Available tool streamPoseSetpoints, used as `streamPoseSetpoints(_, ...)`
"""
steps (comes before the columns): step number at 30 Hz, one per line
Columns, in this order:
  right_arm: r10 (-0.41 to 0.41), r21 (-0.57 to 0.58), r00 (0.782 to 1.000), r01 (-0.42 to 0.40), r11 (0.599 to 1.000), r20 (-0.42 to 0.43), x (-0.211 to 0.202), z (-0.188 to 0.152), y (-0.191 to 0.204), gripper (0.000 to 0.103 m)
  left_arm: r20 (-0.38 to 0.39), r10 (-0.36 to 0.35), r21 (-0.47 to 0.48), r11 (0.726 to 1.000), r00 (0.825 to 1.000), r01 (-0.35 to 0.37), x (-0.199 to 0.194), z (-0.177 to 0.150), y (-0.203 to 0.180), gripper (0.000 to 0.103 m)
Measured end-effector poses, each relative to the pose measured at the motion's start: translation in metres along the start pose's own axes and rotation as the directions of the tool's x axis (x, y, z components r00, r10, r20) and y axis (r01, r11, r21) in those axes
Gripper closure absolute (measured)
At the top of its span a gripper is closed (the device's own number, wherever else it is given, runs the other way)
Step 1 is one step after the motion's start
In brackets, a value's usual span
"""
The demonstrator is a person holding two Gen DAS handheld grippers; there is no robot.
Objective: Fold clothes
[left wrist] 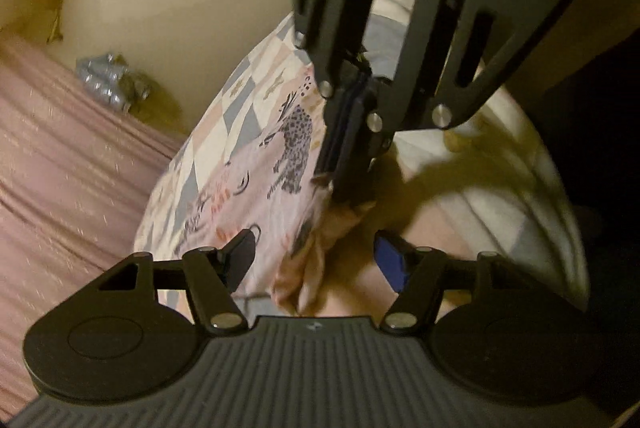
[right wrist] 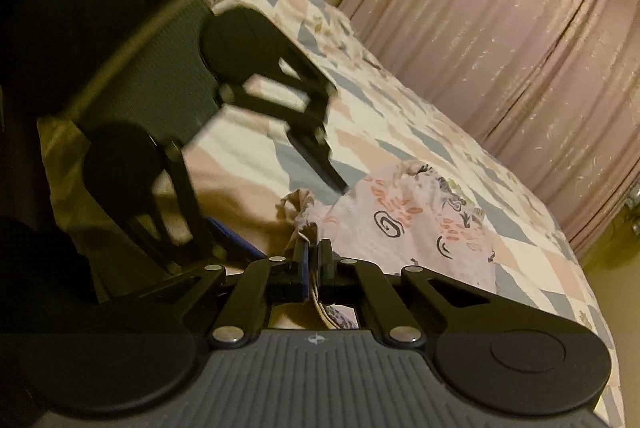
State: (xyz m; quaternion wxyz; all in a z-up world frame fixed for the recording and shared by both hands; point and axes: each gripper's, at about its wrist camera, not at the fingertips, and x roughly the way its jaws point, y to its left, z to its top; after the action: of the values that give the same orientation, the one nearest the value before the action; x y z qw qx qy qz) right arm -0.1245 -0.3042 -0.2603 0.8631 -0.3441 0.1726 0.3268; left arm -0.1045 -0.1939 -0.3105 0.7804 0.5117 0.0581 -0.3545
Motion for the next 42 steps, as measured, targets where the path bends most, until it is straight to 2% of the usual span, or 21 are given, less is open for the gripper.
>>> streamPoseSetpoints(1, 0.001, 0.006, 1.0, -0.001, 1.0, 0.003, -0.002, 0.0, -0.001, 0.103, 0.0, -0.007, 0.002, 1.0, 1.0, 0.007, 0.005, 0.001, 0.001, 0.049)
streamPoseSetpoints(3, 0.0, 0.005, 1.0, 0.0, 1.0, 0.003, -0.008, 0.0, 0.002, 0.103, -0.01, -0.027, -0.009, 1.0, 1.0, 0.027, 0.014, 0.003, 0.003, 0.074)
streamPoseSetpoints(4, -0.003, 0.0, 1.0, 0.003, 1.0, 0.003, -0.011, -0.002, 0.002, 0.102, -0.017, -0.039, -0.02, 0.999, 0.999, 0.038, 0.017, 0.004, 0.004, 0.077)
streamPoseSetpoints(5, -0.006, -0.007, 1.0, 0.006, 1.0, 0.003, -0.013, -0.003, 0.003, 0.091, -0.019, -0.042, -0.032, 0.999, 0.999, 0.041, 0.018, 0.004, 0.006, 0.08)
streamPoseSetpoints(6, -0.017, -0.013, 1.0, 0.017, 1.0, 0.0, -0.015, -0.007, 0.003, 0.077, -0.021, -0.044, -0.044, 0.998, 0.999, 0.043, 0.02, 0.005, 0.007, 0.082)
streamPoseSetpoints(8, -0.042, -0.024, 0.999, 0.041, 0.999, -0.008, -0.019, -0.016, 0.003, 0.06, -0.022, -0.047, -0.069, 0.997, 0.999, 0.046, 0.02, 0.005, 0.009, 0.087)
streamPoseSetpoints(9, -0.049, -0.029, 0.999, 0.048, 0.998, -0.02, -0.019, -0.021, 0.003, 0.058, -0.025, -0.053, -0.092, 0.994, 0.998, 0.051, 0.02, 0.004, 0.011, 0.091)
streamPoseSetpoints(11, -0.06, -0.053, 0.997, 0.057, 0.997, -0.055, -0.016, -0.031, 0.003, 0.058, -0.029, -0.066, -0.14, 0.988, 0.997, 0.061, 0.021, 0.002, 0.015, 0.097)
streamPoseSetpoints(14, -0.088, -0.103, 0.994, 0.081, 0.991, -0.061, -0.008, -0.038, 0.005, 0.058, -0.026, -0.098, -0.236, 0.968, 0.995, 0.089, 0.02, 0.001, 0.026, 0.099)
streamPoseSetpoints(19, -0.116, -0.144, 0.992, 0.108, 0.984, -0.047, 0.013, -0.04, 0.001, 0.058, -0.005, -0.117, -0.307, 0.945, 0.993, 0.109, 0.012, 0.001, 0.04, 0.101)
streamPoseSetpoints(21, -0.113, -0.147, 0.993, 0.105, 0.984, -0.045, 0.022, -0.044, -0.007, 0.068, 0.011, -0.116, -0.341, 0.933, 0.993, 0.113, 0.007, 0.001, 0.046, 0.101)
streamPoseSetpoints(23, -0.136, -0.183, 0.989, 0.125, 0.975, -0.052, 0.028, -0.05, -0.015, 0.074, 0.026, -0.115, -0.372, 0.921, 0.993, 0.116, 0.003, 0.001, 0.052, 0.101)
streamPoseSetpoints(27, -0.218, -0.297, 0.972, 0.184, 0.937, -0.086, 0.04, -0.074, -0.039, 0.078, 0.041, -0.101, -0.414, 0.904, 0.994, 0.109, -0.005, -0.001, 0.069, 0.101)
streamPoseSetpoints(33, -0.305, -0.455, 0.938, 0.202, 0.867, -0.165, 0.047, -0.126, -0.077, 0.097, 0.036, -0.078, -0.423, 0.902, 0.996, 0.086, -0.01, -0.002, 0.083, 0.101)
streamPoseSetpoints(39, -0.33, -0.526, 0.926, 0.192, 0.829, -0.182, 0.062, -0.148, -0.098, 0.099, 0.018, -0.095, -0.411, 0.907, 0.995, 0.094, 0.0, -0.004, 0.079, 0.101)
streamPoseSetpoints(42, -0.324, -0.501, 0.928, 0.194, 0.843, -0.185, 0.053, -0.137, -0.094, 0.102, 0.011, -0.105, -0.403, 0.91, 0.994, 0.101, 0.001, -0.005, 0.075, 0.101)
